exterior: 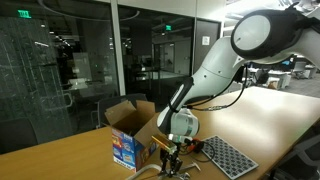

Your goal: Put the callipers in the box

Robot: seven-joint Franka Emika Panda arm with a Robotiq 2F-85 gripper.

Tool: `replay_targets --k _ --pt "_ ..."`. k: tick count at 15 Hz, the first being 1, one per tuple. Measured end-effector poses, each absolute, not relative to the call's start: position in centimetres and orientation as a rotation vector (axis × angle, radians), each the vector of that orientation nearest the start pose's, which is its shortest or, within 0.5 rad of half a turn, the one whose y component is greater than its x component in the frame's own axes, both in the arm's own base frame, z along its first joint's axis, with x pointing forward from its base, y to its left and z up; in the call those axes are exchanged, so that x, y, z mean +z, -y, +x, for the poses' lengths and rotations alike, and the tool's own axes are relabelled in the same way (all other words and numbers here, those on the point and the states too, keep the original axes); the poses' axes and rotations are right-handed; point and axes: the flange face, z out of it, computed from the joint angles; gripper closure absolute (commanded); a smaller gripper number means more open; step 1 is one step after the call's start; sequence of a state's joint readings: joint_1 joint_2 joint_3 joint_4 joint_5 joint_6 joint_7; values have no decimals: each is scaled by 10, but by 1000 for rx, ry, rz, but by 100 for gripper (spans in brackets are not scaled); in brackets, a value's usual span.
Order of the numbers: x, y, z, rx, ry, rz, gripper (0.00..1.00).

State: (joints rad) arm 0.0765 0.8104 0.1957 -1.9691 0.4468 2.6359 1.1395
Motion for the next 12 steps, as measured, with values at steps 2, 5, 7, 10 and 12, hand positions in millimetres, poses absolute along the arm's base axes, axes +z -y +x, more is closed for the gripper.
replay_targets --k 2,5,7,10,12 --pt "49 -149 553 488 -1810 -2322 83" --pt "50 -149 553 486 -1803 -2325 83" --pt "50 -149 554 484 -1800 -2328 83" --pt "57 -145 557 457 -1801 -2337 83" --pt "75 -139 565 430 -1794 -2365 83"
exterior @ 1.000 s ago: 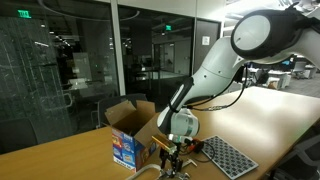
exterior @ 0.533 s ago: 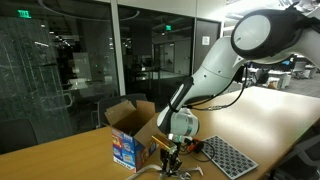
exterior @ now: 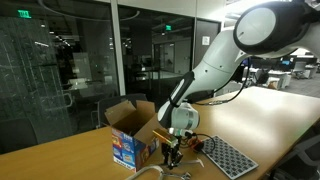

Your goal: Put the callipers in the box

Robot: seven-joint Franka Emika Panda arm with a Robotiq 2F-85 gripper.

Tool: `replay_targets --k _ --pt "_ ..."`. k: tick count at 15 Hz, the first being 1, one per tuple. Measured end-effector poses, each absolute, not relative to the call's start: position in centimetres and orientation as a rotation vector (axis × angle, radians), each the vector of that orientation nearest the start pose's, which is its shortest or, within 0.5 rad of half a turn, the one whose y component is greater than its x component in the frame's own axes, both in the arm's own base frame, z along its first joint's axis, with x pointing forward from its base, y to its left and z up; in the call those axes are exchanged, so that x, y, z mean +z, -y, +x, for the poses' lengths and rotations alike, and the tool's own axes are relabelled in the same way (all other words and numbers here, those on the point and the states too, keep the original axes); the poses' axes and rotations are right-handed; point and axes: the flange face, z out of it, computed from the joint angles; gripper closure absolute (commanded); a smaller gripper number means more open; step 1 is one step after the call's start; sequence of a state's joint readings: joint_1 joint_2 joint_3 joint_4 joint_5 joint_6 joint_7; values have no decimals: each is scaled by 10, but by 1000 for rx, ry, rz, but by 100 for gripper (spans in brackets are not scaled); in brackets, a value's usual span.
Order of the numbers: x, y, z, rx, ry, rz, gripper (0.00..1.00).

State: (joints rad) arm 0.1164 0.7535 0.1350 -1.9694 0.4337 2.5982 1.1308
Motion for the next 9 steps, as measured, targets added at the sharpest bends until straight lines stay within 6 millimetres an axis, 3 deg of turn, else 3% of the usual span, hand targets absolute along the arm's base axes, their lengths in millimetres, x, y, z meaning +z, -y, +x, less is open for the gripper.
replay_targets --k 2,5,9 --pt "105 -133 573 405 -1791 -2406 83" --pt "165 -128 582 382 -1795 -2488 83" --pt "255 -129 574 401 -1788 -2639 83"
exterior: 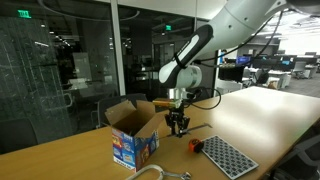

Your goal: Put the callipers in the box

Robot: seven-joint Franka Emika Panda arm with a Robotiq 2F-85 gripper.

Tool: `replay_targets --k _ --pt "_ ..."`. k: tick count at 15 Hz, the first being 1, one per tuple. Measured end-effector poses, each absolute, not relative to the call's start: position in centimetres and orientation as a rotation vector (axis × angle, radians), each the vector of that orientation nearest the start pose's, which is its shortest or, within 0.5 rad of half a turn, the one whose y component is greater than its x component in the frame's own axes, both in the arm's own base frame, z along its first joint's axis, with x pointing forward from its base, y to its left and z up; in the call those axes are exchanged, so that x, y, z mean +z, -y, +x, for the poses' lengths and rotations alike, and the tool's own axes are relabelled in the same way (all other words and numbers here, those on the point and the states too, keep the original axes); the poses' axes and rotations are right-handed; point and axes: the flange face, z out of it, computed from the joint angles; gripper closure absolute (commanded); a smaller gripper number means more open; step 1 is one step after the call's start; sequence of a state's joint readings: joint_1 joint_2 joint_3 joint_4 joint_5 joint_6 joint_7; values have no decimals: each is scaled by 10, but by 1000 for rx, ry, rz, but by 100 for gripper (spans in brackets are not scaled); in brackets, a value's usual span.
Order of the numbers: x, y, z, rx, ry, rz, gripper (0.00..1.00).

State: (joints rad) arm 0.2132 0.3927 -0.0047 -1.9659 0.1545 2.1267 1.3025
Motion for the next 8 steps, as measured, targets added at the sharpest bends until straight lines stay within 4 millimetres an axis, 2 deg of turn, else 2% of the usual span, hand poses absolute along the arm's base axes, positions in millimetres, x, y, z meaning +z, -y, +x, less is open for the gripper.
replay_targets --k 6,8 --pt "378 -132 523 547 -1854 -2882 83" --pt "426 -136 519 454 -1849 -2965 83"
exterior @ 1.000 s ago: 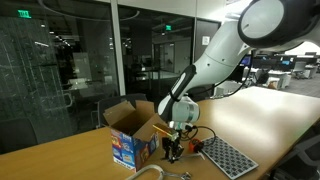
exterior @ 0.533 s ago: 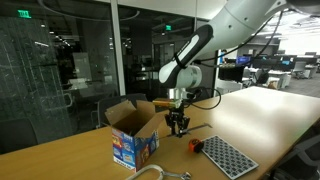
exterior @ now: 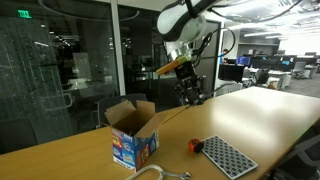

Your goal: Put the callipers in the box

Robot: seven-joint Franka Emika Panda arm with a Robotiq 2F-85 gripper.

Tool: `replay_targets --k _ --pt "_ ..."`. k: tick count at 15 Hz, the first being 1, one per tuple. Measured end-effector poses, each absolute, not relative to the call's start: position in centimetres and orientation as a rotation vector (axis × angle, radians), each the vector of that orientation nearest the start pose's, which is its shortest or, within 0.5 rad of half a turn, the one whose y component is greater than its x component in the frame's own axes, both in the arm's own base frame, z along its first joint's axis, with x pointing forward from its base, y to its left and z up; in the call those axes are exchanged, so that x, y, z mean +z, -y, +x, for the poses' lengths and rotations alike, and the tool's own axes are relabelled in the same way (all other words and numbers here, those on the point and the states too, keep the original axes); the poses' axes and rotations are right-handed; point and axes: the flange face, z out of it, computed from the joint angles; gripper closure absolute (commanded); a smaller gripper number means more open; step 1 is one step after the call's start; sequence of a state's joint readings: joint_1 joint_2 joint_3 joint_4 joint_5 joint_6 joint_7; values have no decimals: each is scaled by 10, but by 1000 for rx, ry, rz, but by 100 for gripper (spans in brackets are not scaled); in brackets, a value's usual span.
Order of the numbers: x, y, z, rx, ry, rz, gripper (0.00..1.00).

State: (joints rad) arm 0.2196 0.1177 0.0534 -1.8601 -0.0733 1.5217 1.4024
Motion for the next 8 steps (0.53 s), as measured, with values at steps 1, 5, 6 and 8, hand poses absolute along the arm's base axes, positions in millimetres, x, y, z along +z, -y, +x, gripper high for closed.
replay_targets --k 1,5,6,8 --pt "452 -139 522 351 -1832 -3000 83" --pt "520 -148 556 -78 -1698 -3062 83" --pt "526 -149 570 -172 -1650 -3061 83" --pt "525 -153 603 -337 -1544 -3039 83"
